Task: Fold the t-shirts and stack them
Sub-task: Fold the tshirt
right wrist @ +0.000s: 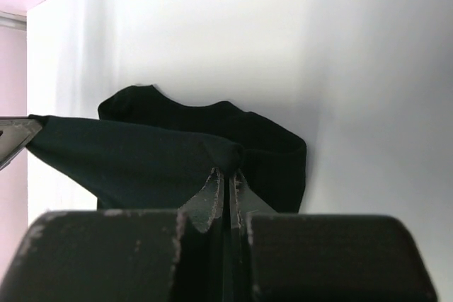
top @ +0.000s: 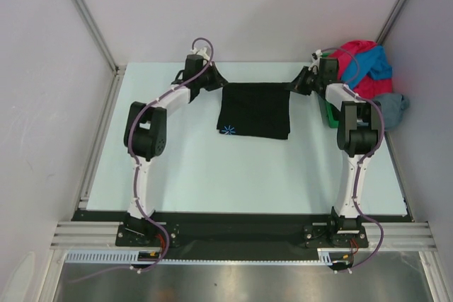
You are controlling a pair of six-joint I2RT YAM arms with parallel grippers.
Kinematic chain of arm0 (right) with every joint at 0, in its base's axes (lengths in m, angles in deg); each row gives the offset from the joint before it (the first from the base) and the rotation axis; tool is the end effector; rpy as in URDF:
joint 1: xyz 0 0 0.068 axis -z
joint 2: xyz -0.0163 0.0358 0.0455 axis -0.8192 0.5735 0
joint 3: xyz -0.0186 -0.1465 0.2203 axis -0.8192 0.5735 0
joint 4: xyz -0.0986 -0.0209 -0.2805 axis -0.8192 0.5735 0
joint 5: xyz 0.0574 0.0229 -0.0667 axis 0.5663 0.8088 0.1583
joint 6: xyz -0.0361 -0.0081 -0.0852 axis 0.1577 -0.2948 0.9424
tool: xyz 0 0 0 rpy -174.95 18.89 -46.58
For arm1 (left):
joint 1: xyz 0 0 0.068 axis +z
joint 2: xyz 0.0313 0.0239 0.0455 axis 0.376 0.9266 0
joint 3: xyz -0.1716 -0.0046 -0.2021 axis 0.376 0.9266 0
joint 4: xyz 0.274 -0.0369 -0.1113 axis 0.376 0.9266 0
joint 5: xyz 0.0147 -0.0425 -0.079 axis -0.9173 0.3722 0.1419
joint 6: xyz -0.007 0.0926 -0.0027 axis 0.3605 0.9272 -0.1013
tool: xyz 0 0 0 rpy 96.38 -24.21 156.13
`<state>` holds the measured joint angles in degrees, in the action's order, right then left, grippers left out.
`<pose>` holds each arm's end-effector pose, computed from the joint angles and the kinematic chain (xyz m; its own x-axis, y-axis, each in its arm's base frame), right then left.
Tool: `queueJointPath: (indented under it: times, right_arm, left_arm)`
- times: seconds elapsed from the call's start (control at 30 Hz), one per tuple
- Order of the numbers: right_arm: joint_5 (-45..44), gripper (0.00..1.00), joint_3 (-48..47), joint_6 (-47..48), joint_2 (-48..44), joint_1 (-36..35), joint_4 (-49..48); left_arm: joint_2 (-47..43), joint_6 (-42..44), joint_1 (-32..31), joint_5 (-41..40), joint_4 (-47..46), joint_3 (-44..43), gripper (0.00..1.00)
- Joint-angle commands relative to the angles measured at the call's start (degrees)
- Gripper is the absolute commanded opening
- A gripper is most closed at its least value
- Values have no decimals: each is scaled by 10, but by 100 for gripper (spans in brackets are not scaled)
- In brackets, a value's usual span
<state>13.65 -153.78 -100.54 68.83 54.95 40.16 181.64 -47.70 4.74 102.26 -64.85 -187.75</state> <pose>0.5688 0.0436 0.1310 -0.7088 0.3528 -0.6108 -0.1369 0.7807 0.6098 0.5627 -0.2029 0.1587 -0.6584 -0.3154 -0.6834 0.2383 0.7739 -0.5867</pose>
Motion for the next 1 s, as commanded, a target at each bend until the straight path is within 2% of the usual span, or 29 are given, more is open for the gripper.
queueJointPath:
  times: [0.0, 0.17, 0.3, 0.5, 0.57, 0.6, 0.67, 0.7, 0.73, 0.77, 0.8, 0.87, 0.97]
  right_arm:
    - [-7, 0, -22, 6, -13, 3, -14]
    - [-4, 0, -73, 8, 33, 2, 0]
    - [-5, 0, -91, 9, 54, 4, -2]
    - [-5, 2, -106, 5, 86, 5, -10]
    - [-4, 8, -143, 7, 108, 8, -3]
    - [-5, 10, -166, 12, 118, 8, 24]
    - [-12, 20, -208, 19, 151, 13, 61]
    - [-18, 21, -239, 35, 156, 15, 97]
    - [-41, 24, -246, 49, 148, 15, 115]
    - [-62, 32, -247, 62, 134, 13, 129]
    - [-85, 38, -234, 77, 120, 9, 148]
    - [-124, 53, -214, 97, 72, 7, 157]
    - [-140, 61, -177, 92, 12, 5, 170]
  left_arm:
    - [-21, -6, 24, -26, -11, 2, 0]
    - [20, -20, 35, -23, 1, -42, 1]
    - [81, -40, 37, -7, 8, -104, 5]
    - [120, -52, 37, -12, 8, -152, 13]
    - [123, -43, 37, -36, 34, -160, 13]
    - [124, -29, 37, -45, 46, -177, 17]
    - [125, -9, 37, -73, 89, -201, 27]
    - [123, 19, 37, -99, 107, -232, 35]
    - [121, 35, 37, -108, 121, -242, 39]
    - [102, 49, 37, -116, 138, -246, 43]
    - [88, 71, 37, -131, 143, -238, 48]
    - [43, 85, 37, -130, 142, -211, 50]
    - [-2, 63, 36, -75, 97, -127, 50]
